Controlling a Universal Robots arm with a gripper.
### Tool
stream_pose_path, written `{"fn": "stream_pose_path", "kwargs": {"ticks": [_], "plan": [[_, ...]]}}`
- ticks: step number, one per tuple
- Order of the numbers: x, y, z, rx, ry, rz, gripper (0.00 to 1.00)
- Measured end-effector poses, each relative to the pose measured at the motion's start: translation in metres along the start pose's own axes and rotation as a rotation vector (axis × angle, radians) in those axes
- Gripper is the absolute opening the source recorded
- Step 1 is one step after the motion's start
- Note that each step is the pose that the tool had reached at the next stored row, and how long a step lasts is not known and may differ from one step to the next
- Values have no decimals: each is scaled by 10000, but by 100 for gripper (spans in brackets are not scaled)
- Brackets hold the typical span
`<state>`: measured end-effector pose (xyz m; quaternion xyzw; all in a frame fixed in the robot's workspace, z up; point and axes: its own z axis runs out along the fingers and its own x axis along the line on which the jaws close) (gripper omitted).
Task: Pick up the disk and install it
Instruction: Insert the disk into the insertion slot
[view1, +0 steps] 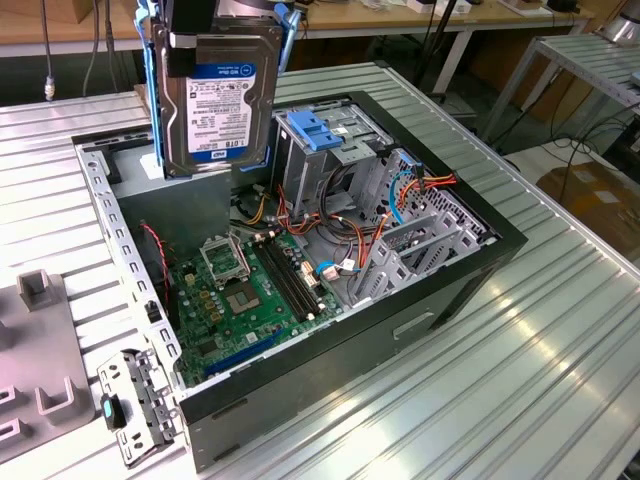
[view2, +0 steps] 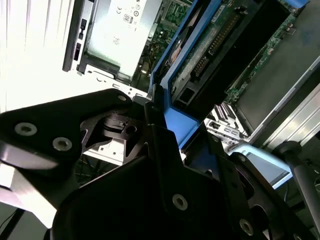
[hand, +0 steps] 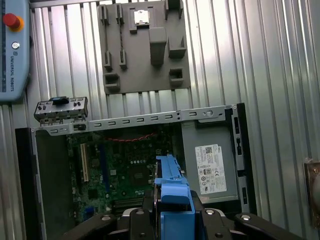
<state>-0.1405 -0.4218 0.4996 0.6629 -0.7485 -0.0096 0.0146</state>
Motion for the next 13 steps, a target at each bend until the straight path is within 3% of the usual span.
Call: {"fn": "stream_pose_path", "kwargs": {"ticks": [13], "plan": [[178, -22, 1, 0, 1, 0, 37]]}}
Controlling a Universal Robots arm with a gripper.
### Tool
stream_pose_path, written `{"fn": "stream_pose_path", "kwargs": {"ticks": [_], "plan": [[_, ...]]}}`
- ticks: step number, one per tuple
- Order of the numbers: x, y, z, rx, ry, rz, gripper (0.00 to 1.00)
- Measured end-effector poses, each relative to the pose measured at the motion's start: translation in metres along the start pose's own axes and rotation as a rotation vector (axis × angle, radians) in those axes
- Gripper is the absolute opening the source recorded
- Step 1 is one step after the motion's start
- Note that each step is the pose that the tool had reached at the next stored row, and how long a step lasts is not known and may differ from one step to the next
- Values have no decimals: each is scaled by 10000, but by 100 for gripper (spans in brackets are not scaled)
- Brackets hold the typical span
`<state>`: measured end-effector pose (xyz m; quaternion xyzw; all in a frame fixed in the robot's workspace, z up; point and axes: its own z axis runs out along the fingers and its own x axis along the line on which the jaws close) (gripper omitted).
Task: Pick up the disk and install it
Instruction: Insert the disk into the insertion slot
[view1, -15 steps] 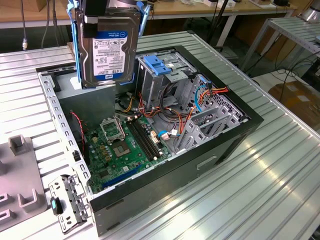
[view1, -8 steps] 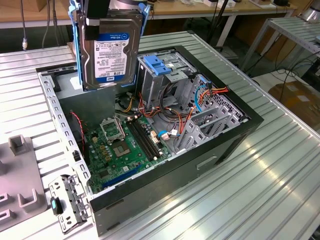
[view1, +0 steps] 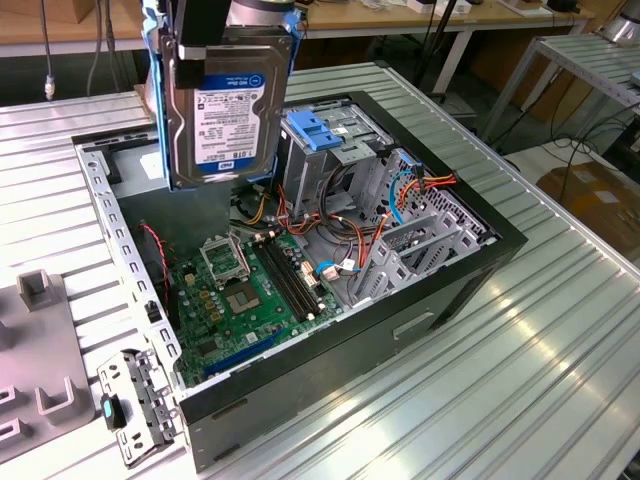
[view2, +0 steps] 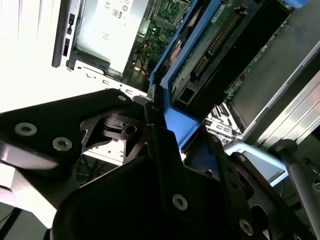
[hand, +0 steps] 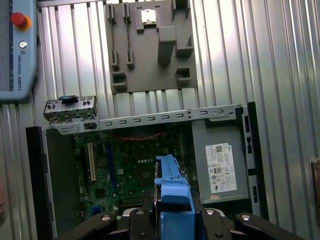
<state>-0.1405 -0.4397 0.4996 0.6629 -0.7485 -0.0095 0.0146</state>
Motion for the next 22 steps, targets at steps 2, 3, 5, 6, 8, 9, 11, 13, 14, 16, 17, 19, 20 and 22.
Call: {"fn": "stream_pose_path", "kwargs": {"ticks": [2, 3, 5, 6, 8, 9, 11, 13, 14, 16, 17, 19, 20, 22], "plan": [[42, -6, 0, 0, 0, 0, 37], [67, -10, 0, 0, 0, 0, 37], [89, -17, 1, 1, -1, 0, 37], [95, -23, 1, 0, 0, 0, 37], [101, -38, 1, 1, 0, -1, 37], [104, -52, 0, 0, 0, 0, 37], [107, -85, 0, 1, -1, 0, 37], [106, -121, -2, 0, 0, 1, 37], [105, -146, -2, 0, 0, 1, 37], [104, -170, -3, 0, 1, 1, 37], [104, -186, -3, 0, -1, 2, 37], [103, -217, -5, 0, 1, 2, 37], [105, -228, -5, 0, 0, 3, 37], [105, -233, -5, 0, 0, 3, 37]]}}
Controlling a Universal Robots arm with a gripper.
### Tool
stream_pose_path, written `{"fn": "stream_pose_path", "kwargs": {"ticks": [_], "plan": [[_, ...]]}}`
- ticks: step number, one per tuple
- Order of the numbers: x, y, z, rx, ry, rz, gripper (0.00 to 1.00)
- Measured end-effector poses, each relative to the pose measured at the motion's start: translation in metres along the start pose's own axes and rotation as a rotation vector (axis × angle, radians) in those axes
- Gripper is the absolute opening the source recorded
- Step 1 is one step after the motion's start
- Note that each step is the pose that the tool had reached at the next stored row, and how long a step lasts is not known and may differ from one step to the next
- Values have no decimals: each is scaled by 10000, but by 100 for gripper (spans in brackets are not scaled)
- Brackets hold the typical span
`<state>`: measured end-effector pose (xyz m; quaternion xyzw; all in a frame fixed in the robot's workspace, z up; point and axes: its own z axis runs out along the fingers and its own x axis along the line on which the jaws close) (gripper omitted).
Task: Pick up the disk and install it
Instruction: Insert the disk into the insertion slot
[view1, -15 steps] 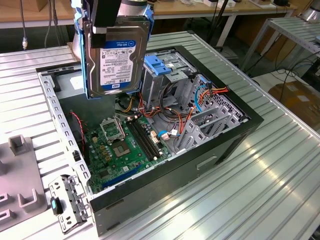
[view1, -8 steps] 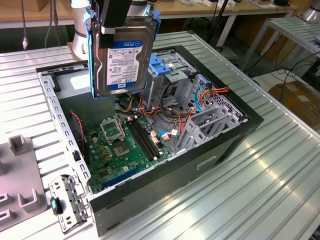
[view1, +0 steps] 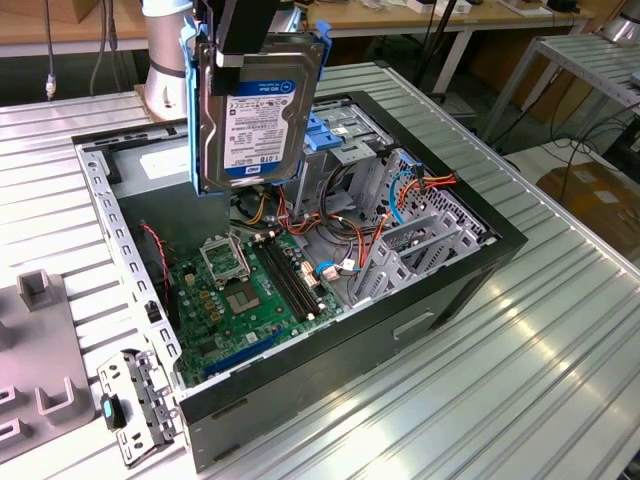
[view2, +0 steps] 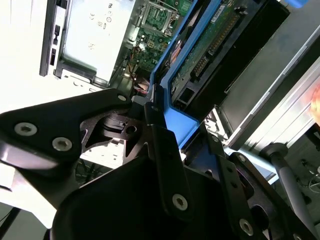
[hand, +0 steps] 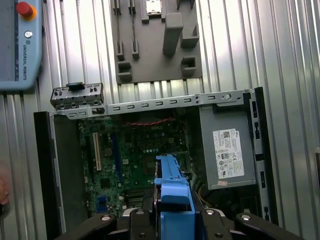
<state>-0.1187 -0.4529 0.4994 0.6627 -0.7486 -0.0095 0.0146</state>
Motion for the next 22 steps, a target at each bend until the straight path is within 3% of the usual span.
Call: {"fn": "stream_pose_path", "kwargs": {"ticks": [13, 14, 22], "plan": [[27, -7, 0, 0, 0, 0, 37], [50, -10, 0, 0, 0, -1, 37], [453, -86, 16, 2, 21, 0, 37]]}}
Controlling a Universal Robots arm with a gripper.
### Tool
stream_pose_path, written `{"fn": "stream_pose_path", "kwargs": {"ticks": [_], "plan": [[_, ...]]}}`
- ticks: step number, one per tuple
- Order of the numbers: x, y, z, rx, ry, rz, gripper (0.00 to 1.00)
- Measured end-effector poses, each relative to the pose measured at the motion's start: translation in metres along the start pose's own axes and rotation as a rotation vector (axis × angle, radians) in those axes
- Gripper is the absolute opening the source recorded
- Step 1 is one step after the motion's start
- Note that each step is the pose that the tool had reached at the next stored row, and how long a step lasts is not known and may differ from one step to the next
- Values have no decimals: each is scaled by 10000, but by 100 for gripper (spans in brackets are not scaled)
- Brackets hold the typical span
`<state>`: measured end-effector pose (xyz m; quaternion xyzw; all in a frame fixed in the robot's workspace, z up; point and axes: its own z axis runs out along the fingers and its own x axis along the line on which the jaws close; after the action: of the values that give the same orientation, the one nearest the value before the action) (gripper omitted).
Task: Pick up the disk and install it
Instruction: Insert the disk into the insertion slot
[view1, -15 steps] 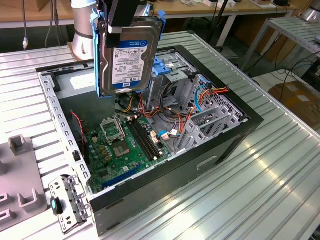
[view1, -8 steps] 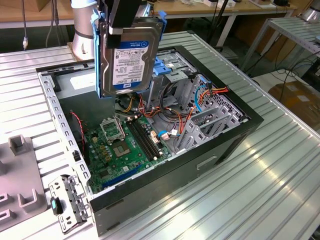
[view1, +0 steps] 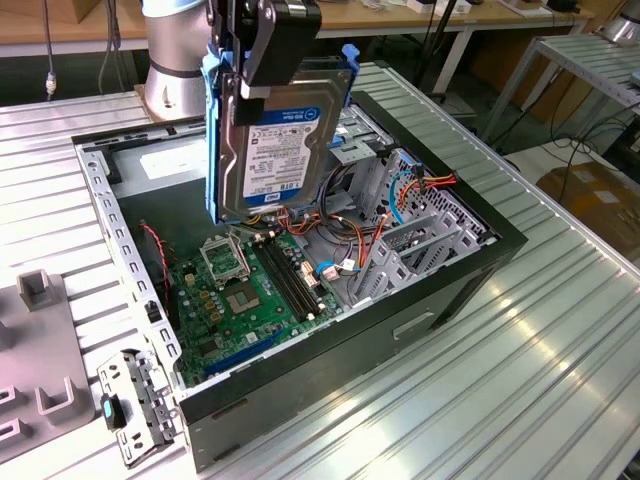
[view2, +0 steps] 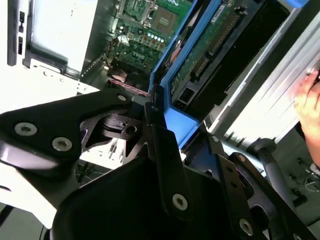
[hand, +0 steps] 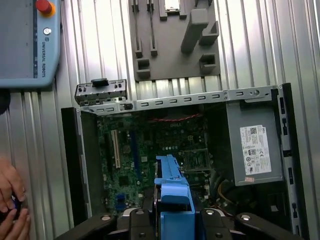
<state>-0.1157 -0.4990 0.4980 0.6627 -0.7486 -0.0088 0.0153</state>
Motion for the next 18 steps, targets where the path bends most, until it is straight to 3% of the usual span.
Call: {"fn": "stream_pose_path", "kwargs": {"ticks": [5, 9, 13, 15, 18], "plan": [[5, -249, 8, -3, 8, -55, 37], [5, -326, 21, 2, 28, -593, 37], [84, -365, 26, 3, 29, -602, 37], [157, -424, 32, 2, 33, -601, 37], [161, -502, 35, 4, 38, -601, 37]]}}
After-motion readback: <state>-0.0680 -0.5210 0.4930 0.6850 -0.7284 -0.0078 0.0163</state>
